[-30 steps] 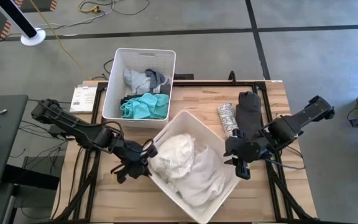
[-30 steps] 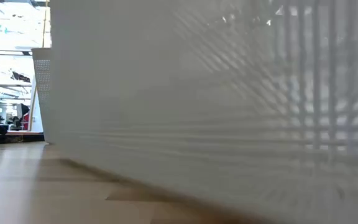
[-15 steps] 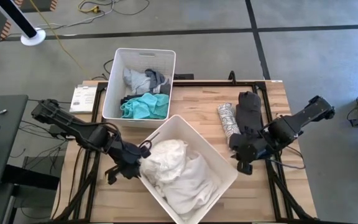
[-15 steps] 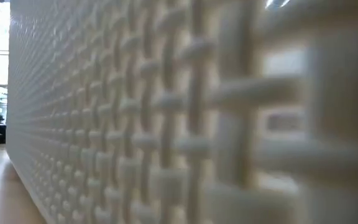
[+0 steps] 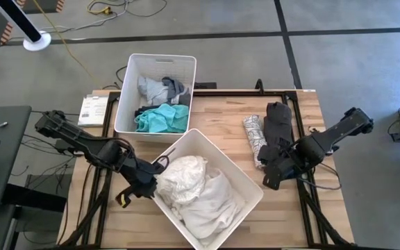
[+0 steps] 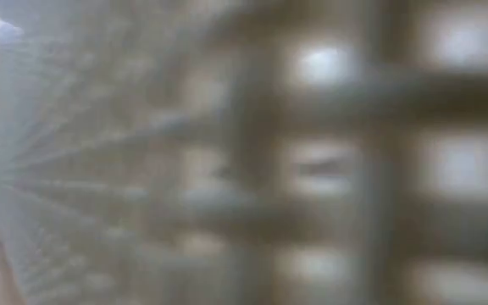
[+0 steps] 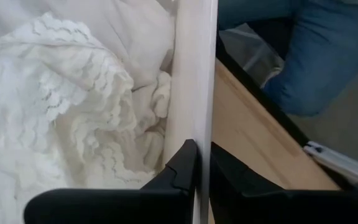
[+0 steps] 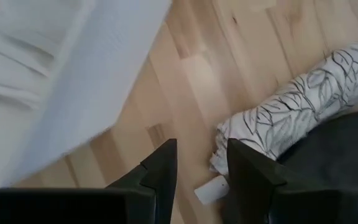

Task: Sort clothes
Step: Put the white dress into the bottom white laundry bin

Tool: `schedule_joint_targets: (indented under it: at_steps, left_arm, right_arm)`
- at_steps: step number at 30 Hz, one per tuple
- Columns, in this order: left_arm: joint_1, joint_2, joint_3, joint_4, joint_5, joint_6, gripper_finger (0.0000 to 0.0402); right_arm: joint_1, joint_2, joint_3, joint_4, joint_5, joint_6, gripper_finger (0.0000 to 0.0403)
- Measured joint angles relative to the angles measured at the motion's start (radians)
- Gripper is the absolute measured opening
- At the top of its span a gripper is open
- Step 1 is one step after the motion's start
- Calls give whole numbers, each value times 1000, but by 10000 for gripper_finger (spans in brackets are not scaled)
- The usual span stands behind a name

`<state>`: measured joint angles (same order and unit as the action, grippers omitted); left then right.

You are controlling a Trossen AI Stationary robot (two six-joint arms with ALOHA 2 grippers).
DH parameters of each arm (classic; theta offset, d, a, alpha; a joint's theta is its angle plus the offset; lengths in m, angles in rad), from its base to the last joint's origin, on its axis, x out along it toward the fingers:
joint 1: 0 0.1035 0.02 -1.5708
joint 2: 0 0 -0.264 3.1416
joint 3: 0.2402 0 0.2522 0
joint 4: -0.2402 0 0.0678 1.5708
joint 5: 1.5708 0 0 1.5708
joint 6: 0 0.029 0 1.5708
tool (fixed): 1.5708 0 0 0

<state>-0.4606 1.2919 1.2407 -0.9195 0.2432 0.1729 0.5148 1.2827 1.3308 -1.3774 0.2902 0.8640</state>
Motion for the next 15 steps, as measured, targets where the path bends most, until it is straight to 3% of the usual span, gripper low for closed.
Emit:
schedule_joint_targets:
  at_steps: [11,15]
  left_arm:
    - [-5,0,0,-33,43,-133,23]
    - [-6,0,1,-52,32,-189,46]
  right_arm:
    - [-52,0,-140,-3,1,30,154]
    - [-95,0,-216,32,5,30,160]
